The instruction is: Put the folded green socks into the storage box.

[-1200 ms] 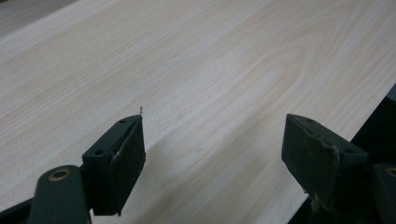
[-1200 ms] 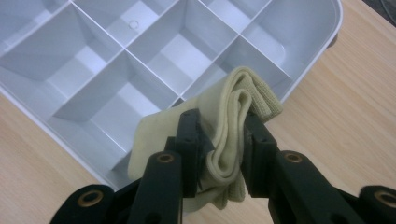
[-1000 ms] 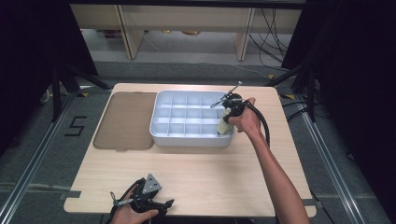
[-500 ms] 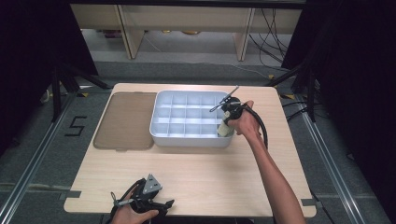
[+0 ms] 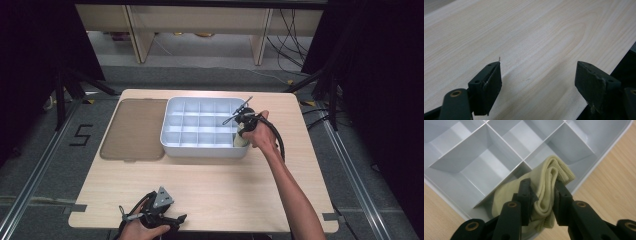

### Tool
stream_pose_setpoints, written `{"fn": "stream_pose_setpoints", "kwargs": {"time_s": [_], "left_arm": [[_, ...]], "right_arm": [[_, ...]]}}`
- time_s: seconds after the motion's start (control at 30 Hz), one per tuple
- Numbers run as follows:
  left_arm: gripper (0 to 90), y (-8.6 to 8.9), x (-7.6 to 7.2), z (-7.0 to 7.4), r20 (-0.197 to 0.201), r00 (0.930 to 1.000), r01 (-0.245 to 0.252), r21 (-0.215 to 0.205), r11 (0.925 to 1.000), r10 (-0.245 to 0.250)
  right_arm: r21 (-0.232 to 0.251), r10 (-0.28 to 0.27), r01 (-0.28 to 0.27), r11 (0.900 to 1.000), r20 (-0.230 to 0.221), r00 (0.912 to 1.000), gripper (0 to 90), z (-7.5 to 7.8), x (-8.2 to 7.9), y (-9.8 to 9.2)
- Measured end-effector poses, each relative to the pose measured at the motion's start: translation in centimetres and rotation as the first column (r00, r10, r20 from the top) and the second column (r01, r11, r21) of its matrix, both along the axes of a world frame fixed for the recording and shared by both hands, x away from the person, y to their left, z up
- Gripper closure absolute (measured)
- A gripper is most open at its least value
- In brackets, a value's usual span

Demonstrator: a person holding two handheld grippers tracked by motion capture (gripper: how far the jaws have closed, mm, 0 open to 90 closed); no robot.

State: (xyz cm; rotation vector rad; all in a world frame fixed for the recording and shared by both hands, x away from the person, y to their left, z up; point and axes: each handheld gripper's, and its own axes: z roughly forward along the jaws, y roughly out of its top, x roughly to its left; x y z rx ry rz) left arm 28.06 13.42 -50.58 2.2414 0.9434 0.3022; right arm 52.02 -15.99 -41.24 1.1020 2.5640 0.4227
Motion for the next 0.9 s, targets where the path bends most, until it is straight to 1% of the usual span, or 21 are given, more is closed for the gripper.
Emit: {"fn": "stream_pose_setpoints", "kwargs": {"time_s": [0.03,0.07,0.1,0.13,0.17,0.2,0.23,0.27,0.3,0.33,0.37,0.4,0.43,0.47,0.5,0.57,0.67,0.7,0.8,0.83,0.9], "left_arm": [[21.1,0.0,0.0,0.0,-0.001,1.0,0.0,-0.005,1.0,0.0],[21.1,0.0,-0.1,0.0,-0.013,0.9999,-0.007,-0.015,0.9999,0.007],[21.1,-0.1,-0.1,-0.1,-0.015,0.9998,-0.014,-0.019,0.9997,0.014],[21.1,0.0,-0.1,-0.1,-0.016,0.9998,-0.014,-0.019,0.9997,0.014],[21.1,0.0,0.0,-0.1,-0.011,0.9998,-0.014,-0.009,0.9999,0.014],[21.1,0.1,0.0,0.0,-0.002,1.0,-0.002,0.002,1.0,0.002],[21.1,0.1,0.0,0.0,-0.001,1.0,0.0,0.004,1.0,0.0],[21.1,0.0,0.0,-0.1,-0.013,0.9998,-0.016,-0.008,0.9998,0.016],[21.1,0.0,0.0,-0.1,-0.012,0.9998,-0.013,-0.01,0.9999,0.013],[21.1,-0.1,0.0,-0.1,-0.013,0.9998,-0.012,-0.01,0.9999,0.012],[21.2,0.0,0.0,0.0,-0.004,1.0,-0.003,0.0,1.0,0.003],[21.2,0.0,0.0,0.0,0.0,1.0,-0.001,0.002,1.0,0.001],[21.2,0.0,0.0,0.0,-0.001,1.0,0.0,0.002,1.0,0.0],[21.2,0.0,0.0,0.0,-0.001,1.0,0.0,0.003,1.0,0.0],[21.2,0.0,0.0,0.0,-0.001,1.0,0.0,0.002,1.0,0.0],[21.2,0.0,0.0,0.0,-0.001,1.0,-0.001,0.003,1.0,0.001],[21.2,0.0,0.0,-0.1,-0.002,1.0,-0.001,0.002,1.0,0.001],[21.2,0.0,0.0,-0.1,-0.002,1.0,0.0,0.002,1.0,0.0],[21.2,-0.1,-0.1,-0.1,-0.014,0.9998,-0.017,-0.011,0.9998,0.017],[21.2,0.0,-0.1,-0.1,-0.011,0.9999,-0.005,-0.006,1.0,0.005],[21.2,0.0,0.0,-0.1,-0.005,1.0,-0.003,0.001,1.0,0.003]], "right_arm": [[-0.006,0.015,-0.015,1.0,0.0,0.9999,72.1,-0.2,0.0,0.1],[-0.006,0.023,-0.022,1.0,0.003,0.9997,72.1,-0.4,0.0,0.2],[-0.008,0.022,-0.022,1.0,-0.002,0.9998,72.1,-0.6,0.0,0.3],[-0.012,0.03,-0.03,0.999,-0.006,0.9995,72.0,-0.8,0.0,0.4],[-0.013,0.03,-0.03,0.999,-0.018,0.9994,72.0,-0.9,0.0,0.5],[-0.009,0.03,-0.03,1.0,-0.01,0.9995,72.0,-1.1,-0.1,0.5],[-0.007,0.032,-0.032,0.999,-0.013,0.9994,72.0,-1.1,-0.1,0.5],[-0.003,0.029,-0.029,1.0,-0.013,0.9995,72.0,-1.2,-0.1,0.5],[-0.006,0.039,-0.039,0.999,-0.018,0.9991,71.9,-1.2,-0.1,0.4],[0.005,0.025,-0.025,1.0,-0.016,0.9995,71.9,-1.4,-0.2,0.5],[0.003,0.035,-0.035,0.999,-0.019,0.9992,71.8,-1.4,-0.1,0.4],[0.012,0.02,-0.02,1.0,-0.019,0.9996,71.8,-1.5,-0.2,0.4],[0.008,0.029,-0.029,1.0,-0.021,0.9994,71.7,-1.5,-0.2,0.4],[0.013,0.026,-0.026,1.0,-0.016,0.9995,71.6,-1.7,-0.2,0.4],[0.011,0.021,-0.021,1.0,-0.023,0.9995,71.6,-1.7,-0.3,0.4],[0.014,0.024,-0.024,1.0,-0.019,0.9995,71.7,-1.8,-0.3,0.4],[0.006,0.026,-0.026,1.0,-0.023,0.9994,71.7,-1.9,-0.3,0.5],[-0.001,0.028,-0.028,1.0,-0.033,0.9991,71.7,-2.0,-0.3,0.5],[-0.024,0.027,-0.028,0.999,-0.038,0.9989,71.8,-2.4,-0.3,0.6],[-0.024,0.02,-0.02,1.0,-0.039,0.999,71.9,-2.5,-0.3,0.7],[-0.028,0.023,-0.024,0.999,-0.041,0.9989,71.9,-2.5,-0.3,0.7]]}}
